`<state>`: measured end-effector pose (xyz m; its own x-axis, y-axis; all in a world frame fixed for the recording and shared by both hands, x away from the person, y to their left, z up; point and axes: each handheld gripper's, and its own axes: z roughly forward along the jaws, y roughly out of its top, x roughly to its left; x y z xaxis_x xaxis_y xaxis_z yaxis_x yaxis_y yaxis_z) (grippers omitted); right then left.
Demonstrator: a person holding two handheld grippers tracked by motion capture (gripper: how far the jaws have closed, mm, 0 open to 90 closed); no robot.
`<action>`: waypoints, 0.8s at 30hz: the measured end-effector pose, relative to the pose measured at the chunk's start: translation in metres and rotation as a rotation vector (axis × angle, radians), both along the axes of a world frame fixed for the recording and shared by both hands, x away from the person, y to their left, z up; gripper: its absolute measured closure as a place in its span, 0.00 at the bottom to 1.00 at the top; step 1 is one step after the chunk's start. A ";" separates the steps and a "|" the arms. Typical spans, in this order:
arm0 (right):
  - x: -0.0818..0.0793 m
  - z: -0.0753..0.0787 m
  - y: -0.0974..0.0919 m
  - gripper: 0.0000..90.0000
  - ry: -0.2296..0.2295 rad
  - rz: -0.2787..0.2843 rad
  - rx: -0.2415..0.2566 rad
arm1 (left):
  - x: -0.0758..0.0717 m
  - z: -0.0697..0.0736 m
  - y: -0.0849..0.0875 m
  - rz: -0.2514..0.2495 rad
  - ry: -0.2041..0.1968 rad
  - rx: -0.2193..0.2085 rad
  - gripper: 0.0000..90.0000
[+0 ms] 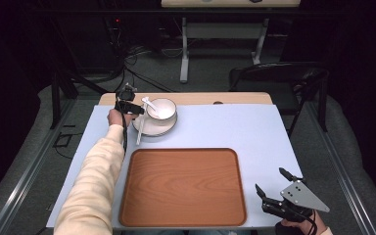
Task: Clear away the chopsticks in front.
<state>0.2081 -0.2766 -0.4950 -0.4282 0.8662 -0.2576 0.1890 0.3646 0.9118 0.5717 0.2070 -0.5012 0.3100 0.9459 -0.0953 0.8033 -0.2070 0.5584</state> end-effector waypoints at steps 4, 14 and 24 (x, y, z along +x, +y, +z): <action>0.000 0.000 0.000 0.16 0.000 -0.001 0.001 | 0.002 -0.006 0.000 -0.007 0.020 -0.011 0.73; 0.000 0.000 0.000 0.16 0.001 -0.004 -0.001 | 0.005 -0.014 0.000 0.008 0.050 -0.011 0.83; 0.000 0.000 0.000 0.16 0.001 -0.007 -0.001 | 0.005 -0.021 0.001 0.065 0.066 0.002 0.91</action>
<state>0.2083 -0.2766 -0.4950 -0.4226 0.8687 -0.2584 0.1922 0.3645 0.9111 0.5772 0.2078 -0.5227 0.2406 0.9642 -0.1113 0.8501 -0.1540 0.5037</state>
